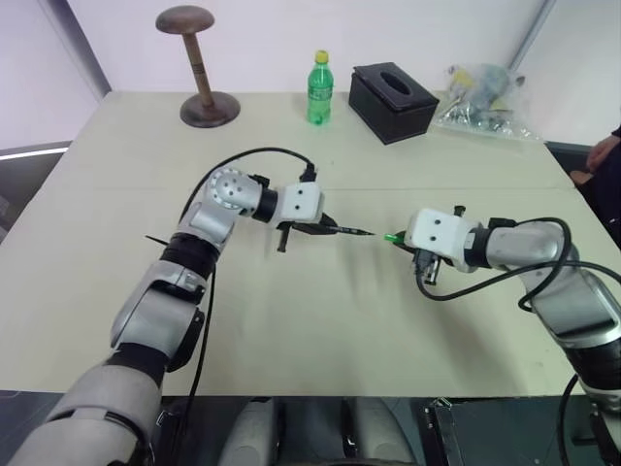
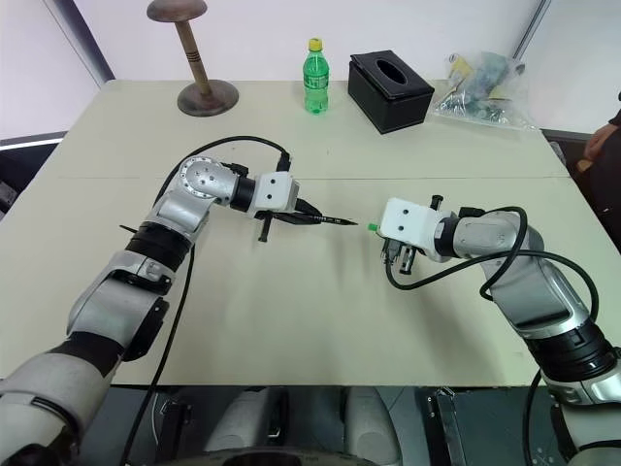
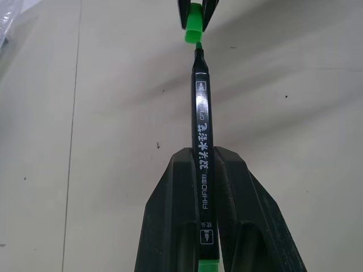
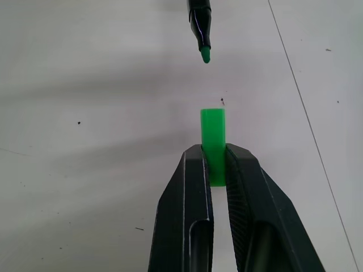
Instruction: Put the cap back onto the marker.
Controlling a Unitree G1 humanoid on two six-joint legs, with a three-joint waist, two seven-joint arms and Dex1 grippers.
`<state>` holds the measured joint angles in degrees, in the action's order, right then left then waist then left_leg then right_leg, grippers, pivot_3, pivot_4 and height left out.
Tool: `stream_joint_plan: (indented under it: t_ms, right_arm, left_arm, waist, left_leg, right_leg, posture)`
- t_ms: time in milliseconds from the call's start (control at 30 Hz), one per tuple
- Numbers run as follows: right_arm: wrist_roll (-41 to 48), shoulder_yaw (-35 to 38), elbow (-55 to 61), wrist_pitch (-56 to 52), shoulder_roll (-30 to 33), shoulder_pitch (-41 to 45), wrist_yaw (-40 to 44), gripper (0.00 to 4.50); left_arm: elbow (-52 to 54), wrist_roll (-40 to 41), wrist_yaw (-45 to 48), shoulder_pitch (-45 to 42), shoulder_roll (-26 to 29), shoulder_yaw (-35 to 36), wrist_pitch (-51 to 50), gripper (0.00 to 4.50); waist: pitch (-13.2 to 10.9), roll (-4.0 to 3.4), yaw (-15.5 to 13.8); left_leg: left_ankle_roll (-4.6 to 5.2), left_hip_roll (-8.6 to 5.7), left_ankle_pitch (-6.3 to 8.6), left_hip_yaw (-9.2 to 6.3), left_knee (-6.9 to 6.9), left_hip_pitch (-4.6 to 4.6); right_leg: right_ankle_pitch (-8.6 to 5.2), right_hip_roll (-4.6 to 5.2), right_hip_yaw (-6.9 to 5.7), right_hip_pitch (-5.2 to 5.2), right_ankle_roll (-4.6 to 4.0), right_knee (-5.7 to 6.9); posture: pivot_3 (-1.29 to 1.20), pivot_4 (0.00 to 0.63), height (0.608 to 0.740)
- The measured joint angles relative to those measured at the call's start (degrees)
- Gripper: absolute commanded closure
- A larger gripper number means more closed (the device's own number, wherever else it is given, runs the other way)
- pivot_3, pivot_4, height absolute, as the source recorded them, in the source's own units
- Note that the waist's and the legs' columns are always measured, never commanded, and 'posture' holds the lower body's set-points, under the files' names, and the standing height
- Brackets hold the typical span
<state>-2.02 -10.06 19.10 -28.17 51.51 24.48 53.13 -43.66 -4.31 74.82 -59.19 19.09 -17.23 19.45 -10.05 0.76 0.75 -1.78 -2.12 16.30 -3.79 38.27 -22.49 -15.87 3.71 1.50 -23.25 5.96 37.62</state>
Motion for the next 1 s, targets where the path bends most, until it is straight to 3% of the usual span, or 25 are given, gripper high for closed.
stream_joint_plan:
  t_ms: [1000]
  right_arm:
    - [0.16,-0.3,2.54,-3.8,-1.32,1.61,0.01,4.39]
  left_arm:
    - [-1.23,-0.24,-0.94,-0.01,-1.13,-0.05,1.18,4.5]
  waist:
    - [0.0,0.0,0.01]
  left_leg:
    - [0.0,0.0,0.0,0.0,0.0,0.0]
  right_leg:
    - [0.0,0.0,0.0,0.0,0.0,0.0]
  posture:
    - [0.0,0.15,0.74]
